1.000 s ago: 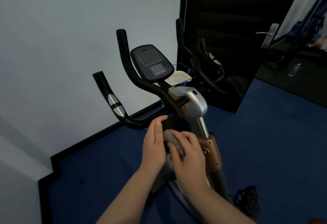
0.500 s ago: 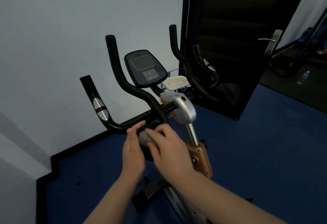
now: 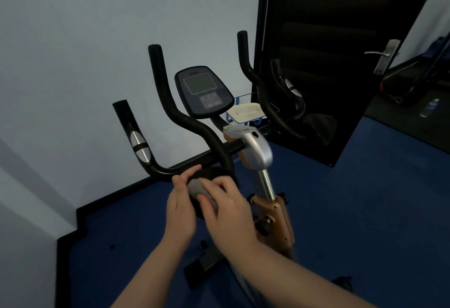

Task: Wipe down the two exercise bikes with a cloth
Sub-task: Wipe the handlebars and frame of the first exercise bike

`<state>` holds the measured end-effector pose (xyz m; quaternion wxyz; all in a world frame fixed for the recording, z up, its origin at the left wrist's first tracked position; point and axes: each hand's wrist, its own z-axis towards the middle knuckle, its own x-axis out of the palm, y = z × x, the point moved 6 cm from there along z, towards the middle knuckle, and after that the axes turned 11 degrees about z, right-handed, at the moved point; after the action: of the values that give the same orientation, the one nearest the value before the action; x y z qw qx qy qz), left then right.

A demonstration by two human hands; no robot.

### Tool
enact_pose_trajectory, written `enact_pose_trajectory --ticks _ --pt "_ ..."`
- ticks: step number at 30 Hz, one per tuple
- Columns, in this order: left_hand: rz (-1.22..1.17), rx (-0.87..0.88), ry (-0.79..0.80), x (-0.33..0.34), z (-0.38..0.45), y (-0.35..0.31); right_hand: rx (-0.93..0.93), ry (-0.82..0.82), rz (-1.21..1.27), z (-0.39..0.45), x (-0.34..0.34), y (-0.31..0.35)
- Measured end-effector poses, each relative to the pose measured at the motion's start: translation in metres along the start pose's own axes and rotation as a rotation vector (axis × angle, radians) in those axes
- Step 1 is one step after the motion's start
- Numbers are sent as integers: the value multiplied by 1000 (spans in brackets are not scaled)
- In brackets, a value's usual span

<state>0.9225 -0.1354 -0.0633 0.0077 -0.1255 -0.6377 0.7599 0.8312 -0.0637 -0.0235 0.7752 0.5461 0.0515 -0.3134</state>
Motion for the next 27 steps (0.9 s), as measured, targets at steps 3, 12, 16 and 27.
enact_pose_trajectory --ticks 3,12,16,27 --pt "17 -32 33 -1 1 1 75 75 99 -12 -12 -10" --pt "38 -14 44 0 1 -4 -15 -279 106 40 -64 -3" --pt "78 -14 93 -2 3 -4 -136 -338 -26 51 -81 -4" --pt "622 -45 193 3 29 -24 257 2 373 24 -39 -54"
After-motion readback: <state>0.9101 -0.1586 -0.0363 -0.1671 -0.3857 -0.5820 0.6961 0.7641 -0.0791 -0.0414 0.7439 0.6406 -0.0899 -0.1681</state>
